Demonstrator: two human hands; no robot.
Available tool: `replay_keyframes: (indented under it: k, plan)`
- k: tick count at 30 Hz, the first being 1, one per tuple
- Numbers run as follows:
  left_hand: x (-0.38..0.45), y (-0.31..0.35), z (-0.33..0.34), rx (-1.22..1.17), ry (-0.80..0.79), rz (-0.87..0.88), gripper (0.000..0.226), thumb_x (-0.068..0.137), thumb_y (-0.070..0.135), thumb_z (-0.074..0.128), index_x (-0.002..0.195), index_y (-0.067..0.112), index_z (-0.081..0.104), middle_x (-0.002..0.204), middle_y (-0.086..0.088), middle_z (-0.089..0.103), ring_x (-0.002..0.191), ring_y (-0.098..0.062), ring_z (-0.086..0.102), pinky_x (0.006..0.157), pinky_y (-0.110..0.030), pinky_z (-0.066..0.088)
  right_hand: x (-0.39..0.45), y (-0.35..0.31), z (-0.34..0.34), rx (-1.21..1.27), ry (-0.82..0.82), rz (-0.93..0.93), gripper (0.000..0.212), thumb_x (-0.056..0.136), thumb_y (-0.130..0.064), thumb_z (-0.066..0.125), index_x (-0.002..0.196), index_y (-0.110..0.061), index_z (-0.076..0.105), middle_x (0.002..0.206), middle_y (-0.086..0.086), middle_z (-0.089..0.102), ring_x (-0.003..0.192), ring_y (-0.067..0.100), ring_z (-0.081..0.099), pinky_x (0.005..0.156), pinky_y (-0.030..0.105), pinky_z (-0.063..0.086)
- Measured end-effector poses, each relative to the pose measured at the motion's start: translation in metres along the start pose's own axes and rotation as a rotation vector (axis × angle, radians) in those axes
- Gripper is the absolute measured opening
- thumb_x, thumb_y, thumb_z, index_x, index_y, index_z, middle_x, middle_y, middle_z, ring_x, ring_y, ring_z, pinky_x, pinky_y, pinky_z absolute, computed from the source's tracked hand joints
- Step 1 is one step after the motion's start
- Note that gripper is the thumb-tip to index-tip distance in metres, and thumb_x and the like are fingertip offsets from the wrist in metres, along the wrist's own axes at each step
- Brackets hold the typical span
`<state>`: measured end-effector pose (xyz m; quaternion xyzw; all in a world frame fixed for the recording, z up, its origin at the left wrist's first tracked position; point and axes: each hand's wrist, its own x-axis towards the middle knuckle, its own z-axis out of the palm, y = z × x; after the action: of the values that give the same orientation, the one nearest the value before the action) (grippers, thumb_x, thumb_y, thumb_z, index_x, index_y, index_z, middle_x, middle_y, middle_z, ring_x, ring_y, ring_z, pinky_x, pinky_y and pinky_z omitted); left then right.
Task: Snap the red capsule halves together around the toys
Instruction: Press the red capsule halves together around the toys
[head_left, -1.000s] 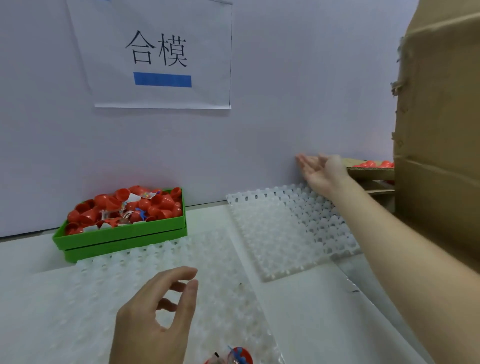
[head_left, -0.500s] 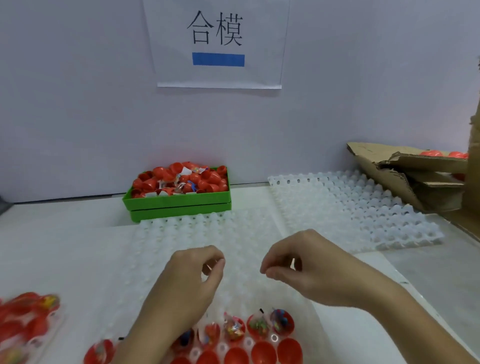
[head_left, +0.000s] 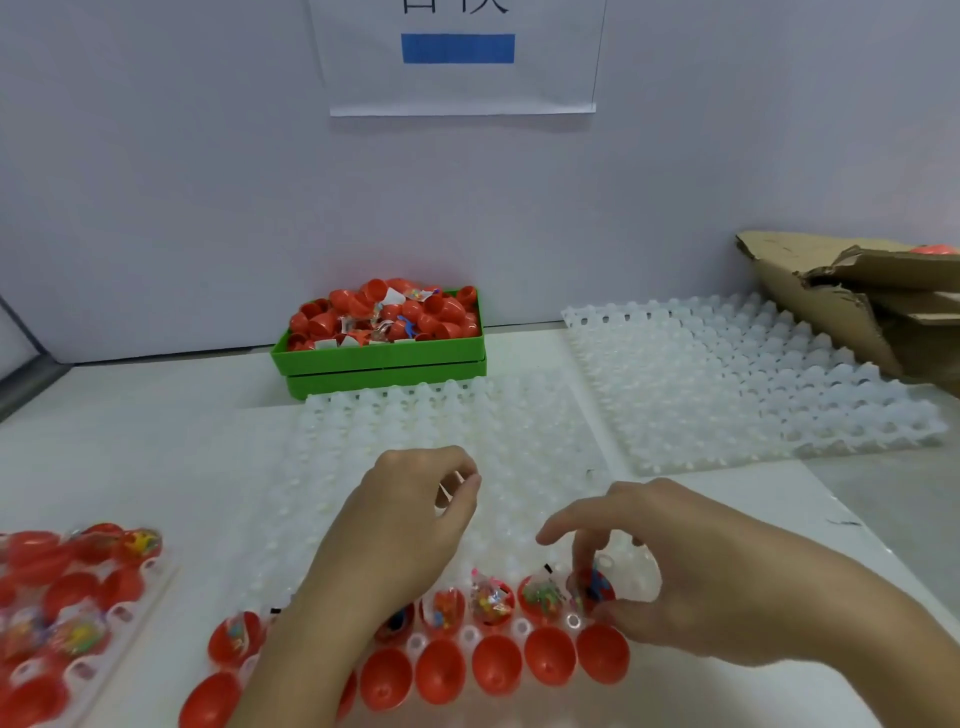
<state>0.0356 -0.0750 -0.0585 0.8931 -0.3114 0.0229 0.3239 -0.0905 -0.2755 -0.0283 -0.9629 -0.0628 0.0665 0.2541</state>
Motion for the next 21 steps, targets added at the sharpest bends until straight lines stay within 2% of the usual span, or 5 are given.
replay_keyframes:
  k: [3, 7, 12, 16, 21]
  plan:
    - [0.000, 0.000, 0.001, -0.011, 0.023, -0.009, 0.017, 0.095, 0.035, 0.056, 0.109, 0.034, 0.067, 0.090, 0.018, 0.065, 0.087, 0.001, 0.061, 0.079, -0.031, 0.055, -0.001, 0.003, -0.005, 0.020, 0.039, -0.001, 0.057, 0.072, -0.058, 0.065, 0.120, -0.070, 0.037, 0.109, -0.045, 0.049, 0.107, -0.023, 0.037, 0.078, 0.010, 0.043]
    - [-0.001, 0.002, 0.001, -0.010, 0.056, 0.023, 0.034, 0.096, 0.037, 0.055, 0.129, 0.033, 0.058, 0.108, 0.018, 0.062, 0.103, 0.002, 0.055, 0.091, -0.024, 0.050, 0.001, 0.014, -0.010, 0.122, 0.146, 0.013, 0.058, 0.066, -0.060, 0.063, 0.123, -0.058, 0.051, 0.101, -0.034, 0.065, 0.102, -0.013, 0.058, 0.087, 0.017, 0.052]
    - [-0.007, 0.019, 0.001, -0.193, 0.047, 0.132, 0.029, 0.093, 0.046, 0.056, 0.121, 0.041, 0.061, 0.103, 0.026, 0.064, 0.105, 0.007, 0.057, 0.086, -0.012, 0.048, 0.012, 0.015, 0.002, 0.301, 0.435, -0.027, 0.046, 0.072, -0.025, 0.078, 0.114, -0.036, 0.065, 0.085, -0.014, 0.073, 0.080, 0.006, 0.072, 0.078, 0.020, 0.057]
    - [-0.011, 0.033, 0.002, -0.423, -0.050, 0.162, 0.037, 0.084, 0.052, 0.058, 0.119, 0.042, 0.058, 0.102, 0.019, 0.066, 0.090, -0.004, 0.068, 0.075, -0.017, 0.055, 0.024, 0.002, 0.020, 0.358, 0.585, -0.095, 0.036, 0.072, -0.027, 0.077, 0.106, -0.032, 0.066, 0.082, -0.016, 0.071, 0.077, 0.006, 0.071, 0.069, 0.022, 0.058]
    - [-0.010, 0.037, 0.003, -0.595, -0.068, 0.097, 0.032, 0.090, 0.017, 0.070, 0.113, 0.037, 0.059, 0.103, 0.018, 0.064, 0.081, -0.010, 0.073, 0.069, -0.021, 0.059, 0.033, 0.001, 0.035, 0.526, 0.683, -0.158, 0.042, 0.083, -0.007, 0.076, 0.117, -0.029, 0.062, 0.093, -0.017, 0.074, 0.088, 0.007, 0.073, 0.074, 0.022, 0.058]
